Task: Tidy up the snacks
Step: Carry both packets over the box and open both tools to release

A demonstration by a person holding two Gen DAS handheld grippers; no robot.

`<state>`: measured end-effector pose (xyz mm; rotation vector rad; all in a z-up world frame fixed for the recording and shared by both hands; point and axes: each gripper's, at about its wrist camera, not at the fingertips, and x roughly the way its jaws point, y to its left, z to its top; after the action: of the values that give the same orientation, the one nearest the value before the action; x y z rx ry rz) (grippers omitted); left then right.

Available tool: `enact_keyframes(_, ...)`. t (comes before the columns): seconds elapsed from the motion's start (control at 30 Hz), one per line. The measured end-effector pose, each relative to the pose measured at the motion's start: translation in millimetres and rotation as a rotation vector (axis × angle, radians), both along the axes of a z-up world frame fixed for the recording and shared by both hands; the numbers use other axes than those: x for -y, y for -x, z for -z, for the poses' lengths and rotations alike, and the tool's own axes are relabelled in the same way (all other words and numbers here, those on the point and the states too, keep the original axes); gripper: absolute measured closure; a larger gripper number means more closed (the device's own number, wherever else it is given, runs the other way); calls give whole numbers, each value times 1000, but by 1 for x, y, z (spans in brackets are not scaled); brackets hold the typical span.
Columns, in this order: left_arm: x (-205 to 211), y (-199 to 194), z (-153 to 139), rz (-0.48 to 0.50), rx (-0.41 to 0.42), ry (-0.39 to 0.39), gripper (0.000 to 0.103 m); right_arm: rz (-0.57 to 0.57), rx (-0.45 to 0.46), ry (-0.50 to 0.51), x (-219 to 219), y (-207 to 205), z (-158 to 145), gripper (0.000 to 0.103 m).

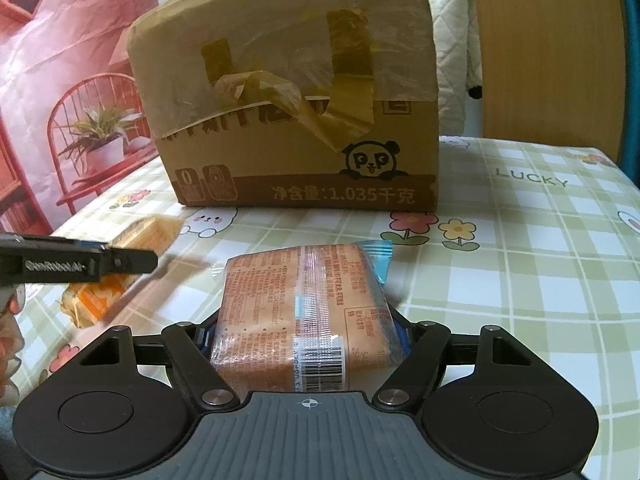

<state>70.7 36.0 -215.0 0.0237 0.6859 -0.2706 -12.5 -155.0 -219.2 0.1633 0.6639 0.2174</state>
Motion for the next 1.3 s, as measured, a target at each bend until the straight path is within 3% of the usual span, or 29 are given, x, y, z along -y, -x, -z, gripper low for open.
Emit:
enact_keyframes(0.17,-6,9,-26,22,63,28,65,64,-1,-36,6,5,-17,33)
enact_keyframes(0.43,-17,8,-83,21,207,67,65,54,209,5,4,5,-102,33)
enact_keyframes(0.67,-19,-18,-148,26,346,82,65,29,347,2,7,-32,-176,33)
enact_keyframes(0.83,-10,-58,-175,31,364,110,65,6,376,35,8,-79,-209,33)
enact_keyframes(1.0,-2,-102,-182,24,357,82,65,19,361,65,9,-134,-220,33)
enact_keyframes(1.17,1,-140,-171,18,312,64,65,29,298,78,4,-183,-205,33)
enact_keyframes(1.3,-1,-161,-157,3,269,62,65,34,267,90,0,-199,-190,33)
